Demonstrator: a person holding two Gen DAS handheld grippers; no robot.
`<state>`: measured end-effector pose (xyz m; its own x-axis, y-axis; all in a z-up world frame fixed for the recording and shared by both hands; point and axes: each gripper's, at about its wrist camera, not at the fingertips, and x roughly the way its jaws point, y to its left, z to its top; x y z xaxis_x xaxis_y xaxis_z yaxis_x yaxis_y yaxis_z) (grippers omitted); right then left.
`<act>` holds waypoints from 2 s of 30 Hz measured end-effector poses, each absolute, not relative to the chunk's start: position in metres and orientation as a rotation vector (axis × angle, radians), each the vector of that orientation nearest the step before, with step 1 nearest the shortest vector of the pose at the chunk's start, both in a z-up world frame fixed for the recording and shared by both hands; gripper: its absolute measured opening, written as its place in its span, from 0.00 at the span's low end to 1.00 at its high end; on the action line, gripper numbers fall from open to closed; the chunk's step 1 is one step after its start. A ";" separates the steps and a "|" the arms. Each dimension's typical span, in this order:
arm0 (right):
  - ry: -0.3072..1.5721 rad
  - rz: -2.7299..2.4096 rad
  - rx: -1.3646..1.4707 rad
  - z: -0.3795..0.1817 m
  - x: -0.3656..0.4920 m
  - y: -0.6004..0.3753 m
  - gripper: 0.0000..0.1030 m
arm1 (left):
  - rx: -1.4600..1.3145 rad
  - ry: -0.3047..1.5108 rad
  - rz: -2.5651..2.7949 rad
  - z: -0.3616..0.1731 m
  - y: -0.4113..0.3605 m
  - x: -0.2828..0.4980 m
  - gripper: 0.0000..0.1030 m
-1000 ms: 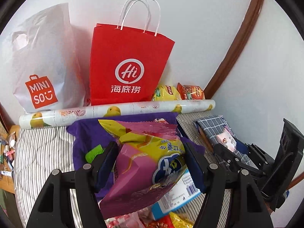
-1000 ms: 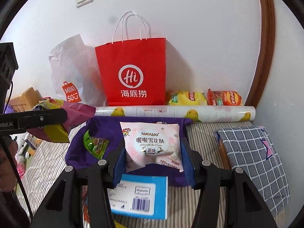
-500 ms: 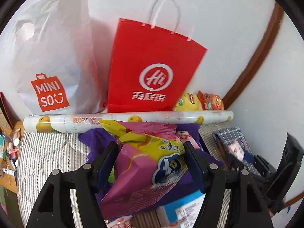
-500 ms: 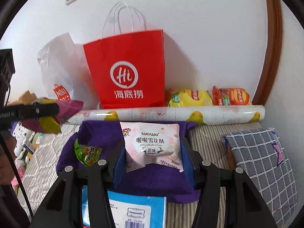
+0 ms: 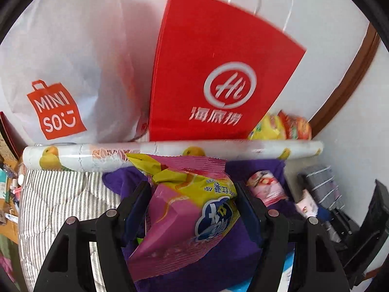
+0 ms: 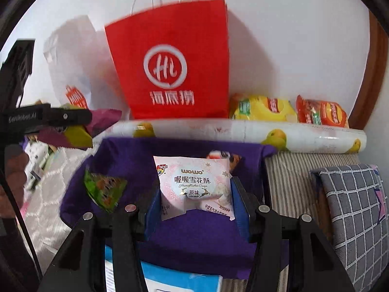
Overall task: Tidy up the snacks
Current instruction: 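Lower the chip bag and pastry packet over the purple towel with both grippers, then open both grippers to drop the pastry and chip bag onto the towel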
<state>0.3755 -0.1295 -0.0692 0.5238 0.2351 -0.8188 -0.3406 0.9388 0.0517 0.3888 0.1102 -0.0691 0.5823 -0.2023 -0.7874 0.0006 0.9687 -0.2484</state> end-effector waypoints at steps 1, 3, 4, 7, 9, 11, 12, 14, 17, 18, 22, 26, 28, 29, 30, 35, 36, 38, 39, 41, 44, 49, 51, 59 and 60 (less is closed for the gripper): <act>0.967 0.338 -0.123 -0.072 0.377 -0.131 0.51 | -0.229 0.948 -0.113 -0.072 0.110 0.390 0.66; 0.979 0.340 -0.121 -0.077 0.377 -0.133 0.51 | -0.227 0.968 -0.106 -0.077 0.110 0.392 0.66; 0.986 0.344 -0.117 -0.080 0.377 -0.135 0.51 | -0.224 0.977 -0.104 -0.080 0.110 0.394 0.66; 1.011 0.348 -0.100 -0.087 0.377 -0.140 0.51 | -0.220 0.999 -0.088 -0.088 0.110 0.397 0.66; 1.029 0.344 -0.089 -0.090 0.379 -0.142 0.51 | -0.224 1.013 -0.082 -0.093 0.110 0.400 0.66; 1.042 0.349 -0.074 -0.094 0.380 -0.144 0.51 | -0.228 1.016 -0.077 -0.095 0.112 0.401 0.66; 1.050 0.351 -0.070 -0.095 0.380 -0.144 0.51 | -0.228 1.017 -0.074 -0.095 0.113 0.401 0.66; 1.054 0.348 -0.076 -0.096 0.381 -0.143 0.52 | -0.232 1.019 -0.067 -0.096 0.116 0.402 0.66; 1.059 0.347 -0.083 -0.098 0.381 -0.143 0.52 | -0.243 1.028 -0.053 -0.099 0.119 0.405 0.66; 1.061 0.346 -0.083 -0.099 0.381 -0.143 0.52 | -0.246 1.033 -0.051 -0.101 0.120 0.405 0.66; 1.065 0.340 -0.088 -0.101 0.381 -0.143 0.52 | -0.259 1.050 -0.041 -0.107 0.123 0.407 0.66; 1.075 0.331 -0.107 -0.106 0.382 -0.142 0.52 | -0.268 1.062 -0.033 -0.112 0.124 0.410 0.66; 1.089 0.332 -0.110 -0.110 0.382 -0.142 0.52 | -0.275 1.072 -0.034 -0.115 0.124 0.411 0.66; 1.096 0.332 -0.111 -0.111 0.383 -0.142 0.52 | -0.281 1.076 -0.036 -0.116 0.124 0.411 0.66; 1.100 0.331 -0.112 -0.112 0.382 -0.142 0.52 | -0.283 1.078 -0.038 -0.117 0.124 0.412 0.66; 1.121 0.311 -0.106 -0.116 0.383 -0.146 0.53 | -0.306 1.114 -0.055 -0.124 0.122 0.414 0.66; 1.131 0.308 -0.106 -0.117 0.384 -0.146 0.53 | -0.309 1.122 -0.060 -0.125 0.122 0.415 0.66; 1.159 0.305 -0.108 -0.122 0.385 -0.146 0.53 | -0.306 1.128 -0.061 -0.127 0.120 0.415 0.66; 1.168 0.304 -0.109 -0.124 0.385 -0.147 0.53 | -0.300 1.129 -0.058 -0.127 0.119 0.415 0.66; 1.183 0.303 -0.105 -0.127 0.385 -0.147 0.53 | -0.294 1.133 -0.059 -0.128 0.117 0.415 0.66; 1.203 0.316 -0.072 -0.128 0.386 -0.150 0.53 | -0.298 1.139 -0.067 -0.130 0.117 0.415 0.66; 1.245 0.309 -0.048 -0.134 0.391 -0.152 0.57 | -0.293 1.152 -0.071 -0.134 0.114 0.417 0.66; 1.254 0.311 -0.035 -0.135 0.392 -0.153 0.59 | -0.297 1.161 -0.075 -0.136 0.112 0.418 0.66; 1.201 0.354 -0.003 -0.121 0.387 -0.151 0.67 | -0.295 1.162 -0.089 -0.138 0.109 0.419 0.66; 1.195 0.360 -0.004 -0.120 0.386 -0.151 0.68 | -0.296 1.163 -0.093 -0.138 0.108 0.419 0.66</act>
<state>0.3860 -0.1509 -0.1196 0.3176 0.2717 -0.9085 -0.2756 0.9432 0.1857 0.4187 0.1082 -0.1381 0.3977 -0.2245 -0.8896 -0.0804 0.9573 -0.2775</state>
